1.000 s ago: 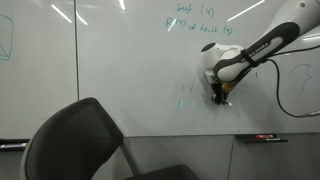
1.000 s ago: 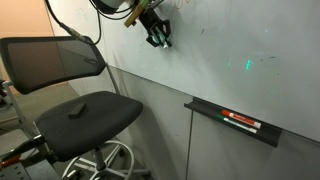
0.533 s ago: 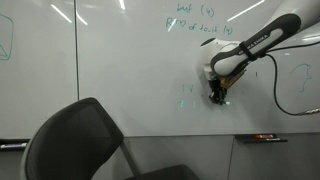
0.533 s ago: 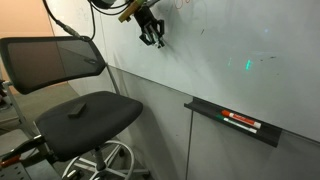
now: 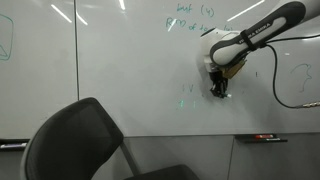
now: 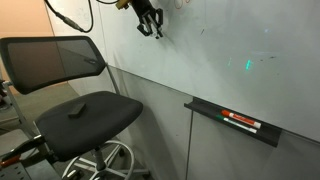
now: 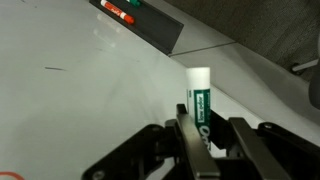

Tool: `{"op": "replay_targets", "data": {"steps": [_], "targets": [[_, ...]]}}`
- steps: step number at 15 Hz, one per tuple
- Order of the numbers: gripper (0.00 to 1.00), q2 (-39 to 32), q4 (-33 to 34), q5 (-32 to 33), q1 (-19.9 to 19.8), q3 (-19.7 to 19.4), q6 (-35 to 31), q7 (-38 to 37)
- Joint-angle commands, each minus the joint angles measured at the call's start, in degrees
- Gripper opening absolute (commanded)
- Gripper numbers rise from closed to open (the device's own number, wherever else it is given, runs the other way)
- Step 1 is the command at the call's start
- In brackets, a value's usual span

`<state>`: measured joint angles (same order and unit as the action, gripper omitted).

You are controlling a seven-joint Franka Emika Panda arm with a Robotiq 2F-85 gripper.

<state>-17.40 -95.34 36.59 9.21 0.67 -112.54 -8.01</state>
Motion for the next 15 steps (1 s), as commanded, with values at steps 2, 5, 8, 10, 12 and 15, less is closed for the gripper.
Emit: {"op": "replay_targets", "data": {"steps": [2,5,8,10,12,15], "targets": [[0.10,-0.65,2.30,-2.75,-0.16,1.52,2.03,3.68],[0.10,-1.45,3.45,-2.52,0.12,1.76,2.89,4.32],[0.10,-2.03,4.71,-2.53,0.10,1.76,3.68,5.08],[0.10,-2.39,5.71,-2.55,0.06,1.73,4.15,5.58],[0.10,-2.92,6.71,-2.44,0.13,1.72,4.57,6.09],[0.10,-4.38,8.30,-2.54,0.15,1.67,5.13,6.64]]}}
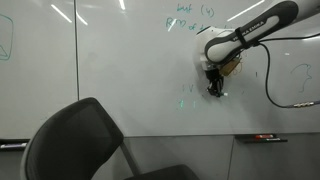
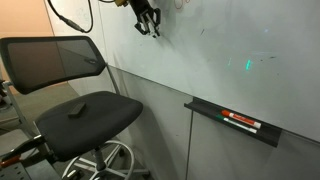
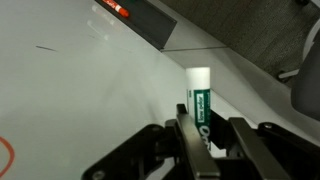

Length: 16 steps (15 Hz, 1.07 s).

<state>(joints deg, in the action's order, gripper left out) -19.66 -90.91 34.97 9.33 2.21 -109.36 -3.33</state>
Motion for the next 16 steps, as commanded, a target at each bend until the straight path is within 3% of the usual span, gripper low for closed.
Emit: {"op": "replay_targets", "data": {"steps": [1,8,16], "targets": [[0.10,-2.67,4.41,-0.84,0.08,0.09,2.06,2.07],[0.10,-6.12,8.93,-0.28,1.31,0.10,5.11,2.43],[0.09,-6.78,9.80,5.87,2.73,-0.56,4.79,1.37]]}}
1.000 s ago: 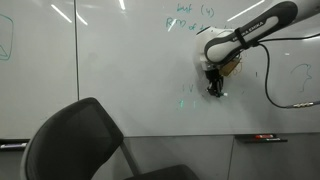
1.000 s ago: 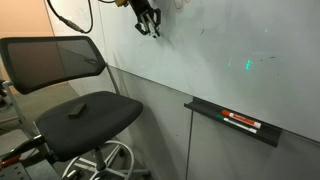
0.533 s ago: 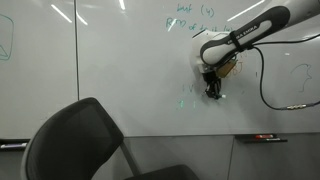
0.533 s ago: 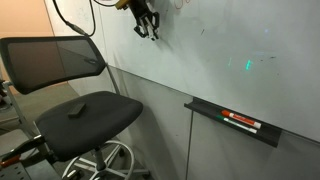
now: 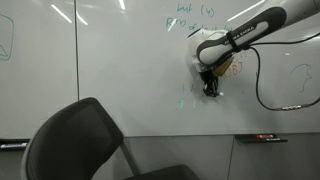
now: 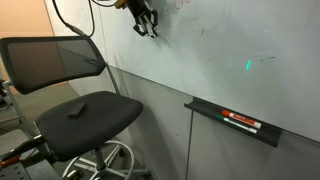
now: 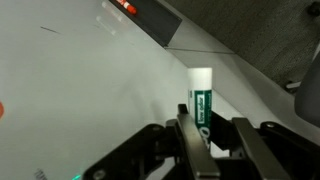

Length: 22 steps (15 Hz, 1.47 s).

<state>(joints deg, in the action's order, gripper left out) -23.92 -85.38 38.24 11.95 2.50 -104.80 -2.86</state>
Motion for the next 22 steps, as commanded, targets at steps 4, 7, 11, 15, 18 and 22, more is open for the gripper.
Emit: {"op": "replay_targets", "data": {"steps": [4,7,11,15,18,22], "targets": [[0.07,-2.67,4.18,5.04,-0.12,-0.95,0.38,0.55],[0.07,-2.74,4.18,6.84,-0.14,-0.93,0.56,0.35],[0.07,-2.51,4.45,8.71,-0.07,-0.80,1.18,0.33],[0.07,-2.15,4.69,10.71,0.09,-0.70,1.49,0.22],[0.07,-1.86,4.85,12.76,0.30,-0.66,1.68,0.15],[0.07,-1.93,4.88,14.57,0.24,-0.45,2.11,0.12]]}}
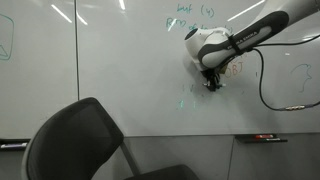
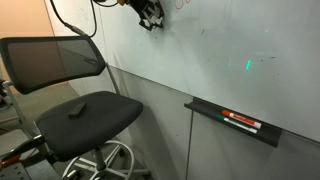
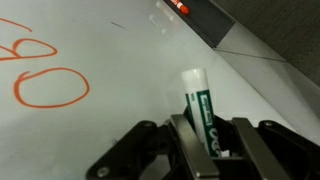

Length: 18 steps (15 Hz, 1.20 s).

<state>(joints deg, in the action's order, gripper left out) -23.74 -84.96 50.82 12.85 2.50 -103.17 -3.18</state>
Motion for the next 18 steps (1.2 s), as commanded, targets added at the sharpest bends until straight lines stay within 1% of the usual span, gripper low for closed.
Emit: {"op": "replay_targets", "data": {"steps": [1,5,11,18], "targets": [[0.07,-2.24,4.40,1.90,-0.74,-0.38,0.70,0.53],[0.07,-2.99,4.32,1.89,-0.92,-0.46,1.12,0.84],[0.07,-3.44,4.02,3.76,-1.26,-0.71,1.97,0.60],[0.07,-5.86,3.78,2.84,-1.24,-0.17,1.94,0.29]]}}
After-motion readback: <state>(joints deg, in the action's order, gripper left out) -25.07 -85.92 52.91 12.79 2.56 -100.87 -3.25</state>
